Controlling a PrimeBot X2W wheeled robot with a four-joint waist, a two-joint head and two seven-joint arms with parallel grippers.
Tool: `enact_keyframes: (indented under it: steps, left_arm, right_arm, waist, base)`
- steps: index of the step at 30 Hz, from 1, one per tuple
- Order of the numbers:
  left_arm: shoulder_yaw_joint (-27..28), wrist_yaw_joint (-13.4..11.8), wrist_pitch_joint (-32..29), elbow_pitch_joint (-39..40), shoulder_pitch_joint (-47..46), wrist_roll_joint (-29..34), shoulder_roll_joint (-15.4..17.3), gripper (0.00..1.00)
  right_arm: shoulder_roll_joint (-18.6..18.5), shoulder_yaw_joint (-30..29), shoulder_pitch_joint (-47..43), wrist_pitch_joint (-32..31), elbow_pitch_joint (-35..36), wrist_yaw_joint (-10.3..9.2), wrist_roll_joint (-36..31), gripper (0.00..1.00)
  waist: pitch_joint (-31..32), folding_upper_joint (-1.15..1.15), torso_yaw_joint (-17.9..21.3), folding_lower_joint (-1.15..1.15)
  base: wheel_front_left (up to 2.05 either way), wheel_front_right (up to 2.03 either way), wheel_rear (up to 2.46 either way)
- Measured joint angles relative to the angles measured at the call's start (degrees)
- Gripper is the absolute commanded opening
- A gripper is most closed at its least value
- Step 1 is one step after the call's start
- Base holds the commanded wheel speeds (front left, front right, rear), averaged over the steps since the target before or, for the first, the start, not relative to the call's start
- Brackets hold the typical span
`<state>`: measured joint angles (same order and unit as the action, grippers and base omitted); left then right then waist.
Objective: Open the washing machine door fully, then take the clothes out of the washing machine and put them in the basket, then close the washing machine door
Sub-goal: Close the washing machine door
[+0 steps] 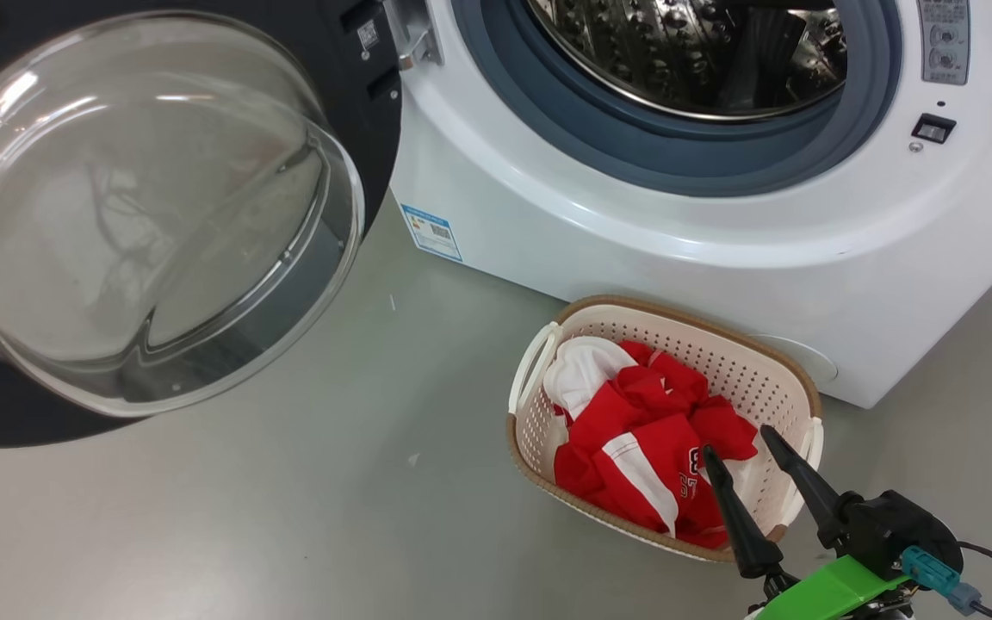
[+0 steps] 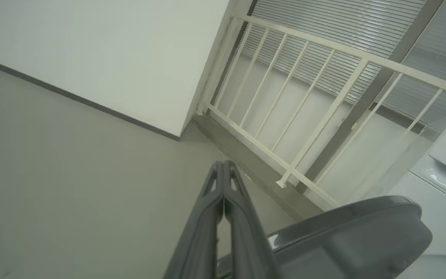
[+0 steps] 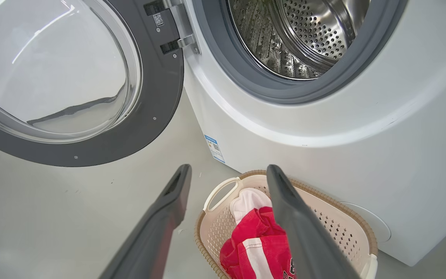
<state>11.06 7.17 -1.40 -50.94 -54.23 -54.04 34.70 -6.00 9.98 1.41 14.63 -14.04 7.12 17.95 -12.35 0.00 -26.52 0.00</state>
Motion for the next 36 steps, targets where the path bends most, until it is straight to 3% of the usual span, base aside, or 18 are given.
enact_keyframes:
  steps: [3, 12, 24, 36]
  left_arm:
    - [-0.2, 0.0, -6.3, -3.2, -0.9, -5.3, 0.2, 0.0]
    - [-3.4, 0.0, -21.4, -5.3, -0.8, -12.4, 2.4, 0.0]
    - [-6.7, -0.1, -27.8, -2.1, 1.0, -15.8, 4.4, 0.0]
    - [-11.3, -0.1, -33.9, 7.7, 6.9, -20.2, 6.9, 0.0]
  right_arm:
    - [0.0, 0.1, 0.0, 0.0, -0.1, 0.0, 0.0, 1.0]
    - [0.0, 0.3, 0.8, 0.0, -0.6, 0.0, 0.0, 1.0]
    - [0.1, 0.4, 1.1, 0.0, -0.7, 0.0, 0.0, 1.0]
    - [0.7, -0.4, -0.2, 0.0, -0.4, 0.0, 0.1, 1.0]
  waist:
    - [-0.7, 0.0, 0.0, 0.0]
    - [-1.2, 0.0, -0.2, 0.0]
    - [0.0, 0.0, -0.1, 0.0]
    - [2.9, 0.0, -0.1, 0.0]
  base:
    - [0.0, 0.0, 0.0]
    - [0.0, 0.0, 0.0]
    - [0.0, 0.0, 0.0]
    - [0.0, 0.0, 0.0]
